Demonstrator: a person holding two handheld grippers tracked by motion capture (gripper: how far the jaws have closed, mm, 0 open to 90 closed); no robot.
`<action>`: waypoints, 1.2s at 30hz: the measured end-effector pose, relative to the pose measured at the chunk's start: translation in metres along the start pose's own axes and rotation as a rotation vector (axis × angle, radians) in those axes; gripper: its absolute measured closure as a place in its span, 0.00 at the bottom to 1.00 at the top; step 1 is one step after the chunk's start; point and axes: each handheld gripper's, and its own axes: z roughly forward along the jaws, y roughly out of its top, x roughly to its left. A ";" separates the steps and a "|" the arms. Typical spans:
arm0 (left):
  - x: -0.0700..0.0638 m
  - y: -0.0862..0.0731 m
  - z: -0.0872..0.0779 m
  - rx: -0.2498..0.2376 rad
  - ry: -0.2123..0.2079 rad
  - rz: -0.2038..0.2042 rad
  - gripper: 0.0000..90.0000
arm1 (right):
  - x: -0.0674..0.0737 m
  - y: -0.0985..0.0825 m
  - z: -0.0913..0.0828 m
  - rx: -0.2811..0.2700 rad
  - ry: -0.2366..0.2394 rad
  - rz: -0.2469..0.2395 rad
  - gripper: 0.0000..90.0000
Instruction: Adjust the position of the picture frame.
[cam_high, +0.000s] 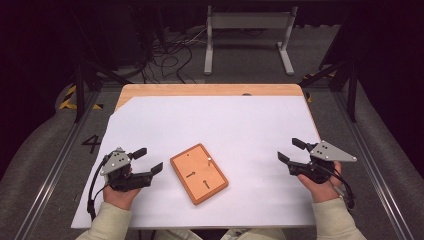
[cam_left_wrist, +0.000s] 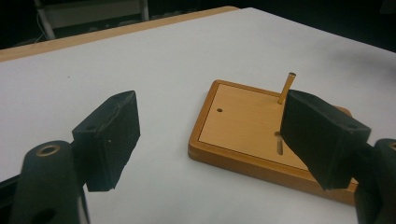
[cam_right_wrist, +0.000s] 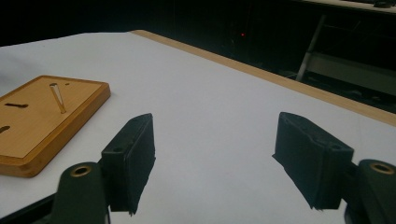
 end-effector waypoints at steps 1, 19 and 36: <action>0.000 0.000 0.000 0.000 0.000 0.000 0.23 | 0.000 0.000 0.000 0.000 0.000 0.000 0.33; 0.000 0.005 0.004 0.163 0.061 0.001 0.99 | 0.001 0.000 0.001 0.010 -0.003 -0.005 0.33; 0.005 0.009 0.031 0.465 0.028 -0.041 1.00 | 0.001 -0.002 0.001 0.031 -0.002 -0.006 0.33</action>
